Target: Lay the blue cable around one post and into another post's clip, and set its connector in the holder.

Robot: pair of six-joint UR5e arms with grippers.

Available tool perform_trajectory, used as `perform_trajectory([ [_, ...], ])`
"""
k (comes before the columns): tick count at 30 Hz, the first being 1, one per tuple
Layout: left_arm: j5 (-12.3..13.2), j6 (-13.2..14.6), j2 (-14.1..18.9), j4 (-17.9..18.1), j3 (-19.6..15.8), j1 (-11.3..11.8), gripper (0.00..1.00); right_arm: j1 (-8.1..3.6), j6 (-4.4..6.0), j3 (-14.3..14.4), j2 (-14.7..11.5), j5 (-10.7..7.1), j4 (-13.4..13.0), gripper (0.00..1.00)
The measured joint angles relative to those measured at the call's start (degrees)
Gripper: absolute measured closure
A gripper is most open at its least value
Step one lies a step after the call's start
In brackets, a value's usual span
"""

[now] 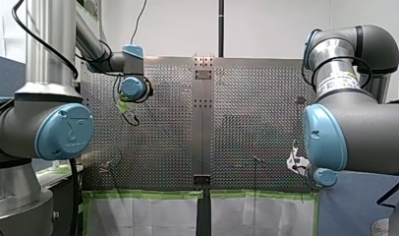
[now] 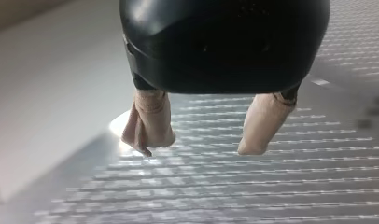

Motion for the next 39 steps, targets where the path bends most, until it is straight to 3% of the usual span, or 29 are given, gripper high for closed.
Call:
perform_trajectory([
  [7,-3.43,-0.94,3.58,-0.08,-0.04,3.58,0.02,0.00,-0.06,0.00,0.05,-0.03,0.00,0.98],
  [14,-5.75,0.77,6.98,-1.91,-0.87,7.02,0.02,-0.04,-0.01,0.00,0.07,-0.04,0.00,0.98],
  [25,-1.56,0.98,6.85,0.07,-4.85,12.13,0.02,-0.04,0.06,0.00,0.08,-0.01,-0.07,0.98],
  [31,0.55,1.11,5.27,0.08,-3.56,15.30,0.02,-0.05,0.04,0.00,0.09,-0.04,-0.17,0.98],
  [39,3.08,-1.38,2.10,-0.41,-0.03,19.29,0.02,-0.07,0.05,0.00,0.12,-0.04,-0.26,0.98],
])
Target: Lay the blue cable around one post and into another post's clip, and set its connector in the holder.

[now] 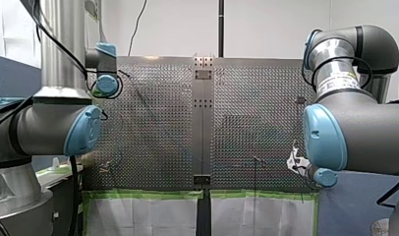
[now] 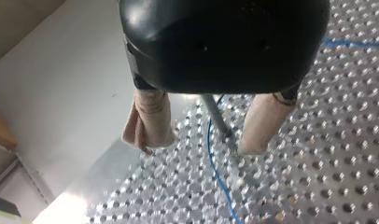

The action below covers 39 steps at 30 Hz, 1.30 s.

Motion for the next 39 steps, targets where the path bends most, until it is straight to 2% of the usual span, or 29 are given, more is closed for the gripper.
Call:
perform_trajectory([
  [8,3.86,-3.88,-3.43,2.64,0.88,3.98,0.02,-0.05,0.01,0.00,0.03,0.00,-0.01,0.98],
  [14,7.16,-7.17,-3.93,5.20,1.74,7.27,0.02,-0.04,0.01,0.00,0.04,0.01,-0.01,0.98],
  [20,9.73,-9.75,-3.94,7.38,2.15,9.56,0.02,0.01,0.03,0.00,0.04,0.03,-0.02,0.98],
  [24,11.59,-11.68,-3.94,8.31,2.15,9.20,0.02,0.05,0.09,0.00,0.05,0.02,-0.15,0.98],
  [28,12.25,-13.57,-3.96,8.55,2.16,7.87,0.02,0.05,0.16,0.00,0.07,0.06,-0.24,0.98],
  [35,10.36,-17.21,-4.57,9.48,2.51,4.37,0.02,0.06,0.24,0.00,0.08,0.08,-0.21,0.98],
  [39,9.69,-19.19,-4.68,9.12,2.73,3.21,0.02,0.08,0.35,0.00,0.10,0.09,-0.32,0.98],
])
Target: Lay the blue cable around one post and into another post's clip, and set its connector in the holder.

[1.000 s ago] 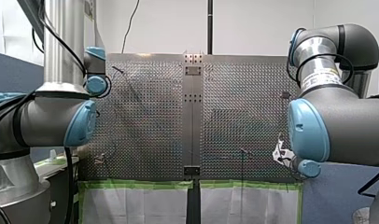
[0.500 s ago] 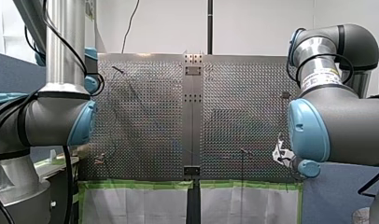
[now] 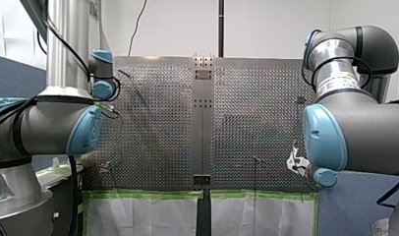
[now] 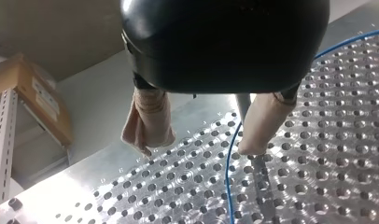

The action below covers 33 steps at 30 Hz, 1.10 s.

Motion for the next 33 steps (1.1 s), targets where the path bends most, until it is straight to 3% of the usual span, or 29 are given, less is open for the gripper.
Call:
perform_trajectory([
  [7,-1.60,-1.54,-1.53,-1.91,0.45,-0.60,0.02,0.06,0.08,0.00,0.04,0.00,-0.06,0.98],
  [13,-2.85,1.08,-4.16,-4.79,2.07,-1.47,0.02,0.09,0.09,-0.01,0.07,0.00,-0.04,0.98],
  [20,-4.55,4.95,-4.75,-8.67,4.88,-2.53,0.02,0.16,0.09,0.00,0.10,0.00,-0.06,0.98],
  [33,-6.67,7.48,-7.54,-10.57,5.69,-3.44,0.02,0.18,0.49,0.00,0.12,0.00,-0.17,0.98],
])
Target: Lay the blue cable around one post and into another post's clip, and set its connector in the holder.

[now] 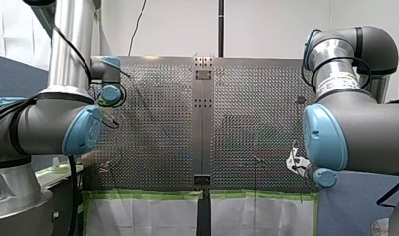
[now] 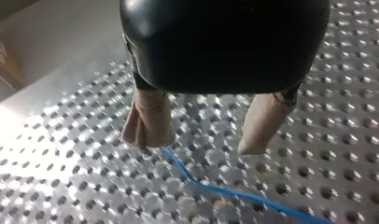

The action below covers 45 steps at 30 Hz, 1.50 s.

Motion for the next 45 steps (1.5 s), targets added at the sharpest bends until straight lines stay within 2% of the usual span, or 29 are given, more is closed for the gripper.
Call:
perform_trajectory([
  [10,-2.69,2.01,-1.88,-0.35,0.70,0.30,0.02,-0.01,-0.09,-0.04,0.00,0.20,0.13,0.98],
  [17,-3.20,2.57,-1.93,-0.51,1.13,0.66,0.02,-0.34,-0.76,-0.11,-0.23,0.20,0.53,0.98],
  [22,-2.60,2.67,-1.94,-0.48,1.19,0.65,0.02,-0.33,-0.89,-0.11,-1.73,0.24,1.61,0.98],
  [29,-2.12,2.69,-1.94,-0.52,1.21,0.50,0.02,0.32,-0.98,0.22,-5.11,0.51,4.88,0.98],
  [34,-2.71,3.06,-1.94,-0.58,1.21,0.64,0.02,0.25,0.03,2.11,-7.50,2.11,6.50,0.98],
  [39,-3.64,4.08,-1.94,-0.73,1.19,0.66,0.02,0.19,2.26,4.59,-10.11,3.56,8.15,0.98],
  [42,-3.97,4.71,-1.94,-0.89,1.15,0.61,0.02,0.32,3.56,5.32,-11.67,3.54,9.60,0.98],
  [45,-4.07,4.97,-1.93,-0.95,1.17,0.56,0.02,0.44,4.03,5.55,-13.12,2.96,11.00,0.98],
])
